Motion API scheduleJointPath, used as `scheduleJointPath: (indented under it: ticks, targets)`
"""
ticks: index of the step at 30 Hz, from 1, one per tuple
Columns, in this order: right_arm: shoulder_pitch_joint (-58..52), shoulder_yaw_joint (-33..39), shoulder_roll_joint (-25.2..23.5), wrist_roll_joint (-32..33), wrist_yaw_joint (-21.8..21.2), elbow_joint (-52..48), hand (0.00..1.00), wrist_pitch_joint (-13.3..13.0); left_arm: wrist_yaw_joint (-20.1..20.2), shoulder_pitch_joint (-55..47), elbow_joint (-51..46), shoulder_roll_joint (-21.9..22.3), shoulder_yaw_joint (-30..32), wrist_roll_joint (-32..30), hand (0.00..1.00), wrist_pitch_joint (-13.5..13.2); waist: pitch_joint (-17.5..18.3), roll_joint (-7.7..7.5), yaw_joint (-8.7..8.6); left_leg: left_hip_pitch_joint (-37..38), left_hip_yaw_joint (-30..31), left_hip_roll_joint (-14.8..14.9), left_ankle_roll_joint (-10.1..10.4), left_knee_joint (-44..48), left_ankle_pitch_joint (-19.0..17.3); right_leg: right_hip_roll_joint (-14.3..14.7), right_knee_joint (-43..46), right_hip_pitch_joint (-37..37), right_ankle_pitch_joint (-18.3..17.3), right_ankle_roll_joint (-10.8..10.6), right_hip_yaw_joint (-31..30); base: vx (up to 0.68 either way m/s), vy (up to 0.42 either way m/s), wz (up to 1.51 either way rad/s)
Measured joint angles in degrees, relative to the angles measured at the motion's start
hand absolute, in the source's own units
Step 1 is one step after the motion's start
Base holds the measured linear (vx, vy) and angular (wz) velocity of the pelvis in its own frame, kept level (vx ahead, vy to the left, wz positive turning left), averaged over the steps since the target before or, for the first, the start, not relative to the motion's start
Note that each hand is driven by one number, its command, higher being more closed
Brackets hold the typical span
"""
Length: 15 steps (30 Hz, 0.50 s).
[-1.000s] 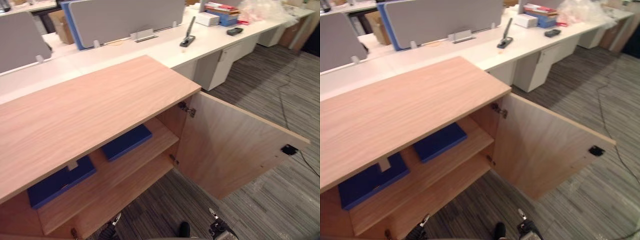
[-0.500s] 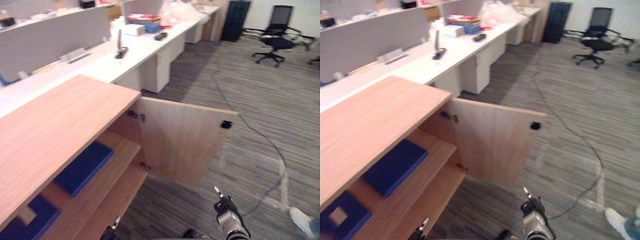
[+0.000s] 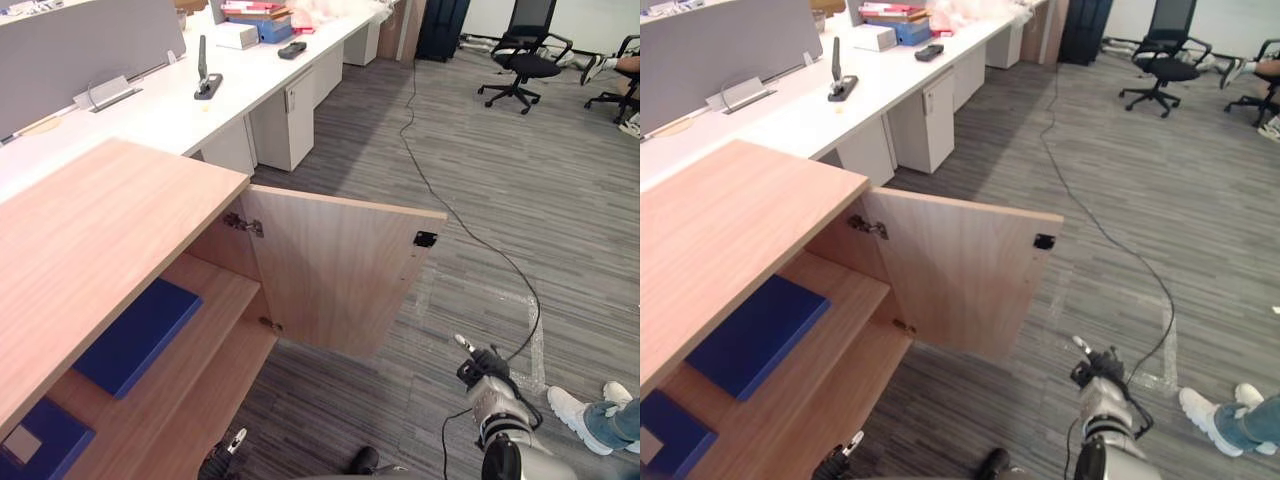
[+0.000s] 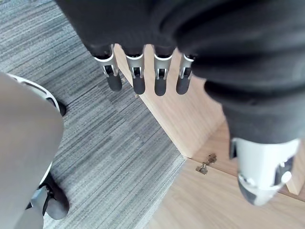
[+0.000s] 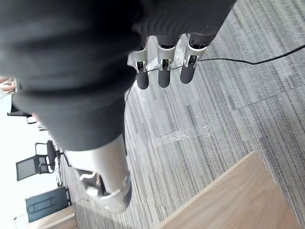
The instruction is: Walk over to the cabinet, pick up the folder, carry it to the office cabinet, place the folder inside the office cabinet, then close the office cabinet door
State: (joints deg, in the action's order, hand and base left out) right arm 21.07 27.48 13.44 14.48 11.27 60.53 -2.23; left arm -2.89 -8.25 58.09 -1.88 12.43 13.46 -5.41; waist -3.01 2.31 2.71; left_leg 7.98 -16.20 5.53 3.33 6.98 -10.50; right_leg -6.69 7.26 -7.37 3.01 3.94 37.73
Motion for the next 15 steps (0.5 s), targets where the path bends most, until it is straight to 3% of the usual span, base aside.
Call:
scheduleJointPath:
  ticks: [6,15]
  targets:
    - [7.26,-2.89,3.83,-0.44,-0.08,0.31,0.00,-0.03,0.03,-0.57,-0.01,-0.77,-0.79,-0.01,0.00,0.00,-0.71,0.76,0.61,0.03,2.69,-0.50,0.05,-0.64,0.68,0.93,-5.32,2.58,2.55,0.03,1.45,-0.02,0.043,0.14]
    - [20.02,-5.02,8.18,-1.83,-0.64,6.00,0.00,-0.22,0.08,-2.82,-0.11,-1.35,-0.86,-0.08,0.00,0.33,-1.82,0.89,3.40,0.21,5.88,-1.20,0.06,-0.77,0.77,2.15,-12.12,6.40,5.68,-0.14,3.10,-0.06,0.041,0.14]
